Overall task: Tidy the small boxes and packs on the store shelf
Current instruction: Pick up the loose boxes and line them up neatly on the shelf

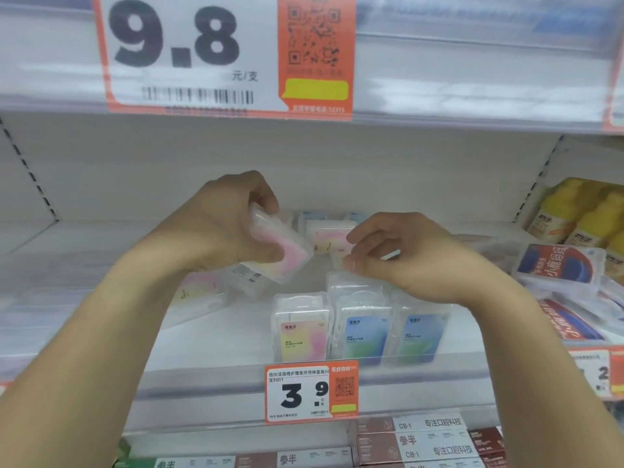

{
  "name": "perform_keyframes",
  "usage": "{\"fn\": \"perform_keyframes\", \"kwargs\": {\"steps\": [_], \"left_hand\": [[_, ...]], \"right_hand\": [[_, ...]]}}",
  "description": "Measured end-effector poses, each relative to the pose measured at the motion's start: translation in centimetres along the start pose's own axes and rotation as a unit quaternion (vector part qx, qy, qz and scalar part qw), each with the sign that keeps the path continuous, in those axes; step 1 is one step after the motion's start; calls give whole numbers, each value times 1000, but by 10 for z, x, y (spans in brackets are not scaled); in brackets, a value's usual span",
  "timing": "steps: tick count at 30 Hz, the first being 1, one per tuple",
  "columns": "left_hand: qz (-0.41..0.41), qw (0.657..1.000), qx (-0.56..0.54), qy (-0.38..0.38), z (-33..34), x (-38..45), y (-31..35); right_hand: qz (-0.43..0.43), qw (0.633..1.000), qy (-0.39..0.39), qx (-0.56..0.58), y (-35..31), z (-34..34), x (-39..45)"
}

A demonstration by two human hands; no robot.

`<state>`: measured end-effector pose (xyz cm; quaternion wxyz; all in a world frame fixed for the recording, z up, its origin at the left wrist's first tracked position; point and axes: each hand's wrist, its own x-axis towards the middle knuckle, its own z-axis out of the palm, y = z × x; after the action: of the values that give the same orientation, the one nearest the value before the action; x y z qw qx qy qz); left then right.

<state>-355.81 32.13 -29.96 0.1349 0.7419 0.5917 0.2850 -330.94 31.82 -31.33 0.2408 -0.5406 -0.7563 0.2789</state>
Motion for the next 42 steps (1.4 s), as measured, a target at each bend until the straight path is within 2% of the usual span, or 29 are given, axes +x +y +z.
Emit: {"fn": "perform_keyframes", "kwargs": {"steps": [2, 5, 10, 15, 19, 29, 33, 35, 37, 39, 42], "left_hand": [[24, 998, -51, -25, 3, -1, 0], [56, 987, -105, -112, 13, -1, 3], [55, 972, -106, -202, 27, -3, 6], [20, 955, -126, -267, 24, -7, 6], [17, 944, -92, -316, 26, -7, 3], [12, 942, -89, -325, 30, -7, 0], [18, 945, -58, -322, 26, -8, -1], [3, 961, -95, -258, 23, -7, -2], [-17, 978, -132, -159, 20, -5, -8], [-32, 992, -70, -101, 14, -3, -19], [-86, 982, 113, -127, 2, -5, -31]], "right_hand": [[4, 1000, -7, -23, 1, 1, 1], [6, 998, -31, -49, 1, 0, 0], [24, 987, -125, -100, 0, -1, -5], [33, 986, -128, -100, 0, -2, -5], [39, 982, -148, -112, 2, -2, -4], [29, 977, -164, -136, -3, -2, -3], [35, 982, -172, -74, -8, -11, -7], [43, 990, -132, -16, -8, -20, -2], [39, 997, -64, -3, -4, -26, 17], [30, 995, -26, -87, 3, -22, 46], [42, 950, -92, -295, 9, -3, 87]]}}
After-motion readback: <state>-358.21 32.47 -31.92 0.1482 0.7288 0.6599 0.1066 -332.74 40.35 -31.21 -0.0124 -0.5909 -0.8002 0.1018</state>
